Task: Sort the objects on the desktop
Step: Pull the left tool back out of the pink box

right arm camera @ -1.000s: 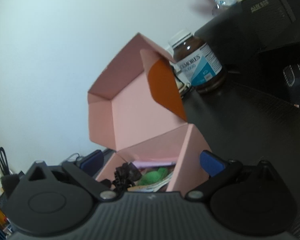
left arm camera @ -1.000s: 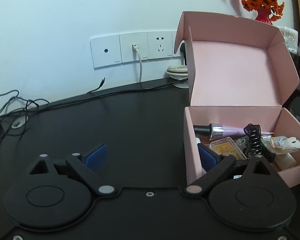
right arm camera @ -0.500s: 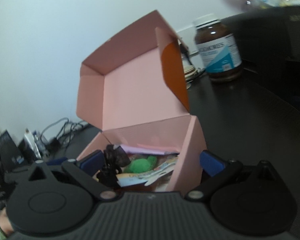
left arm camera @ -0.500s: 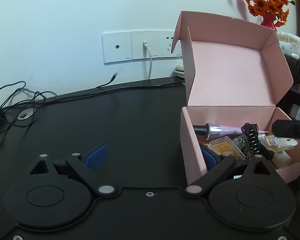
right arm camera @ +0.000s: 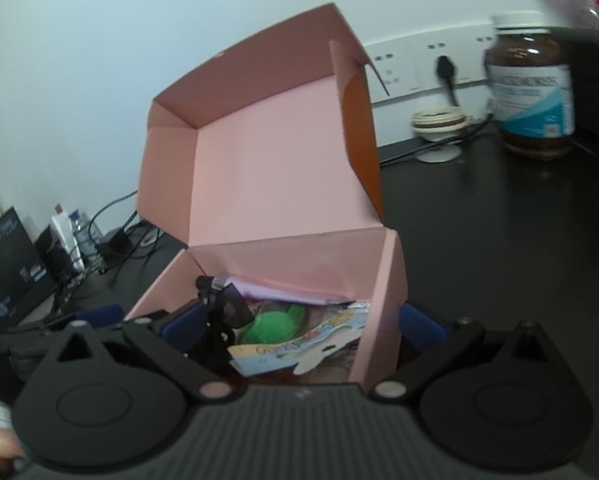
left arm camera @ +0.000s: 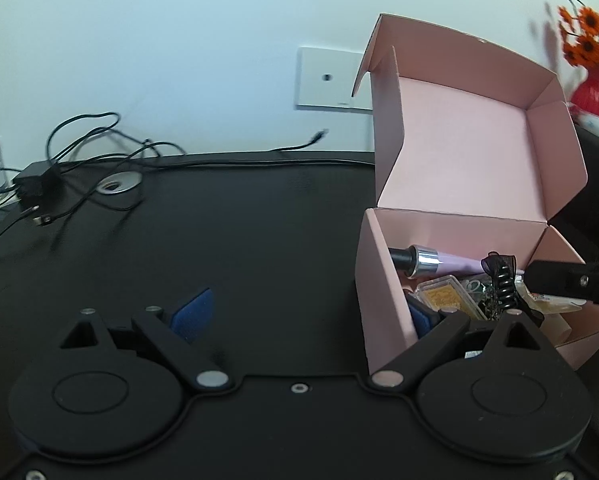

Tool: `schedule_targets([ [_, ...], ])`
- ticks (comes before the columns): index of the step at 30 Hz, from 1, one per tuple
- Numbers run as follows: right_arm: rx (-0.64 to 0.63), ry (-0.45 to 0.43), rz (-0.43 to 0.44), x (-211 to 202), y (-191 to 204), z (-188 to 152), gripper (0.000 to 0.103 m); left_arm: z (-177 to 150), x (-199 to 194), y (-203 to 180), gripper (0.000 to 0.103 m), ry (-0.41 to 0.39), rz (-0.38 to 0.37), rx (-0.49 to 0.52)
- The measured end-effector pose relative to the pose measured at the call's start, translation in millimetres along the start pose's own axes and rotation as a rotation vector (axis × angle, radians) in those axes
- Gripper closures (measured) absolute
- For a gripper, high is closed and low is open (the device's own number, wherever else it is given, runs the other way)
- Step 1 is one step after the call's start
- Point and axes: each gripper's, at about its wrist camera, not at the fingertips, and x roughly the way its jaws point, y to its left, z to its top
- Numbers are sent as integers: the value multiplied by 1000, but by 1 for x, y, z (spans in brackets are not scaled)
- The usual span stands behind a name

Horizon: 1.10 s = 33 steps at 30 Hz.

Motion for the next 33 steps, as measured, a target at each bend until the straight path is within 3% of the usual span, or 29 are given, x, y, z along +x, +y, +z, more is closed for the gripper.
schedule_targets([
  [12, -26, -5, 42, 40, 25, 11, 1, 2, 1, 30, 10, -7, -33, -87],
  [24, 13, -41, 93, 38, 22, 2, 1, 2, 1, 42, 9, -3, -127, -157],
  [28, 10, -44, 91, 39, 24, 2, 1, 1, 3, 54, 7, -6, -124, -225],
  [33, 32, -52, 112, 36, 19, 0, 1, 2, 0, 52, 3, -16, -102, -218],
])
